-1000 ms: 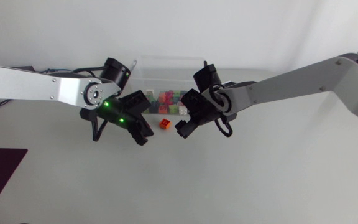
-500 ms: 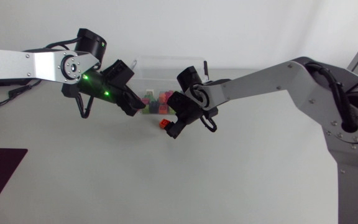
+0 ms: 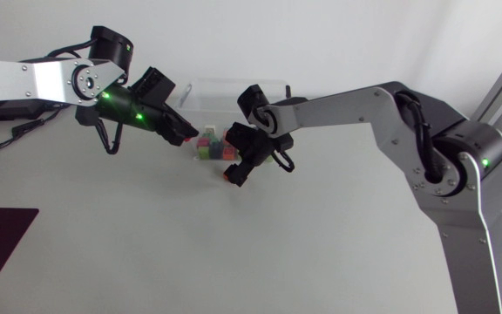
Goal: Place the duplo bricks in the container
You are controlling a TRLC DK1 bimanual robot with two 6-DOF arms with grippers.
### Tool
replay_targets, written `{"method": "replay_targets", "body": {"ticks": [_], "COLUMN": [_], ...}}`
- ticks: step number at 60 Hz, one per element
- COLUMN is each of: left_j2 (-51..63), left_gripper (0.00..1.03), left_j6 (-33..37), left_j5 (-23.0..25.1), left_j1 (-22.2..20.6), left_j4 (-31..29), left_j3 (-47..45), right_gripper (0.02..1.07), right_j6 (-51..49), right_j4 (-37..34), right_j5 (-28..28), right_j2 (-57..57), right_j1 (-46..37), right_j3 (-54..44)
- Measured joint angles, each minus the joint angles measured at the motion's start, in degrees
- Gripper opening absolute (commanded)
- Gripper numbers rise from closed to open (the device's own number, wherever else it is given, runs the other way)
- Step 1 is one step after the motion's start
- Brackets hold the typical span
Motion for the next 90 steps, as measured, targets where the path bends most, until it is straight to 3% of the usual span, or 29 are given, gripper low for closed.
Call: {"method": "replay_targets", "body": {"ticks": [25,39,90], "left_j2": [0.00,0.00,-0.02], "left_gripper": [0.36,0.36,0.36], "left_j6": [-1.11,-1.53,-1.55], "left_j5": [1.57,2.16,4.35], "left_j1": [1.70,2.08,3.30], "left_j4": [1.22,1.27,1.27], "left_j3": [1.27,1.70,1.68], "right_gripper": [0.93,0.93,0.87], "right_j6": [0.00,0.02,4.04], "right_j4": [-9.53,-12.59,-12.94], "right_j5": [0.02,1.55,3.30], "right_j2": [5.40,6.97,7.21], "right_j1": [0.68,1.22,2.12], "right_j3": [10.51,13.81,14.19]}}
